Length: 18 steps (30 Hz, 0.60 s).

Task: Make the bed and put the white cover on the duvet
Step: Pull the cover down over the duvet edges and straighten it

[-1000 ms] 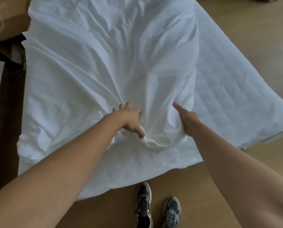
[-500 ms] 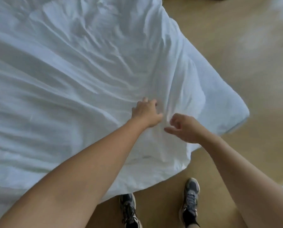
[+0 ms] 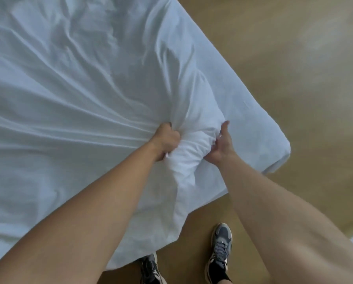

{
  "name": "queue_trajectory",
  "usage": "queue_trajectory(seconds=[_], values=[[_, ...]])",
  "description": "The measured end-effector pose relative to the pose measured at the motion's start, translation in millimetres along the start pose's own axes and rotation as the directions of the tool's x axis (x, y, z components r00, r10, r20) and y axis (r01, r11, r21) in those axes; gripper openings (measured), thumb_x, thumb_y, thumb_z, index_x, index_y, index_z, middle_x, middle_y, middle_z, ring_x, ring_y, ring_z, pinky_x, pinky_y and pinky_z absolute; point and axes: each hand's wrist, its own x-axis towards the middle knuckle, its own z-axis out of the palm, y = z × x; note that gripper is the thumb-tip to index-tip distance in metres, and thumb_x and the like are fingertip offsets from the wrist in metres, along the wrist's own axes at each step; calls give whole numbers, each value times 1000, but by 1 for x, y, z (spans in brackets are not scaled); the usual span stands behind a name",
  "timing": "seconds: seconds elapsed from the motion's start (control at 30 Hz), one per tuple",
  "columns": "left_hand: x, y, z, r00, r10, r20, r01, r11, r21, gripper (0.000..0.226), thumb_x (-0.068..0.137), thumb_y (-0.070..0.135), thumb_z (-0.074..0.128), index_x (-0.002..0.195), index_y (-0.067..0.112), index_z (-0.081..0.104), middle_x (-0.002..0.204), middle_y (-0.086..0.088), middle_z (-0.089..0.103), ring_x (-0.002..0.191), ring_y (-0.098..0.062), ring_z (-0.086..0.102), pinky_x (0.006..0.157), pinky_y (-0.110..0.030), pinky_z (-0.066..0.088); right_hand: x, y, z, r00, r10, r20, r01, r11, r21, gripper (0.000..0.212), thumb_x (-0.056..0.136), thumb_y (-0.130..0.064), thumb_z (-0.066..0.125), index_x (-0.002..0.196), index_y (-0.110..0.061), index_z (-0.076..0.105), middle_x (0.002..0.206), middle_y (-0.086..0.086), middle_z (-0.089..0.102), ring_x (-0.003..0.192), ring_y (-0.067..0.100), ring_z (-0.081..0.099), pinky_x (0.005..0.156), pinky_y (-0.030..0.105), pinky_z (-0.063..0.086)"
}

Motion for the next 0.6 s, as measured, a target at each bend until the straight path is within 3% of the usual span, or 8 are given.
queue_trajectory(seconds=[0.13,0.23,0.27,0.33,0.4,0.47,0.53,0.6], values=[[-6,12,-24,989,-15,148,11,1000,27,38,90,-19,44,119,-8,65,109,-9,67,99,-20,66,64,-6,50,0,-18,32,1000,24,11,-22,990,-142,58,96,-38,63,143,-6,54,140,19,59,126,37,59,110,53,43],[-4,24,-15,994,-74,82,59,985,165,42,89,-8,48,127,2,63,121,-13,67,115,-30,63,79,-21,51,-11,-39,51,910,-351,-220,215,855,-472,39,91,-9,59,129,-2,63,127,17,67,100,27,67,86,39,56],[-1,30,-8,999,-54,-1,52,964,260,43,88,-1,53,129,5,59,127,-15,64,119,-32,60,87,-25,47,-19,-47,54,762,-593,-259,306,683,-663,35,86,-8,62,121,-6,66,116,12,71,93,24,66,81,36,56],[0,42,6,981,92,-169,-28,937,347,51,82,7,63,131,5,50,132,-19,52,123,-36,52,98,-32,41,-38,-57,59,484,-872,-74,289,239,-927,26,86,-17,64,110,-9,62,96,0,67,84,20,57,78,32,47],[1,54,17,913,299,-277,-211,928,307,57,76,8,63,131,1,47,131,-20,44,124,-38,47,104,-35,38,-51,-57,60,398,-912,102,232,-7,-973,23,92,-28,62,104,-8,57,94,3,59,82,23,51,73,29,35],[4,61,25,863,401,-306,-315,902,294,68,70,14,53,136,2,48,132,-20,45,123,-36,46,106,-30,35,-48,-56,51,434,-895,100,160,-33,-987,26,97,-35,58,101,-9,61,110,9,53,91,30,54,75,28,33],[7,66,27,923,337,-185,-273,914,301,74,67,25,48,140,11,53,133,-16,51,123,-32,50,103,-24,35,-43,-57,41,508,-861,-34,41,63,-997,35,100,-43,52,107,-11,64,123,12,47,101,34,53,79,31,36],[11,69,26,978,210,1,-193,897,399,58,76,32,51,132,21,62,129,-10,63,120,-30,57,97,-28,43,-39,-64,28,554,-767,-325,-7,386,-923,42,102,-47,50,114,-10,64,118,12,53,99,31,54,80,32,39]])
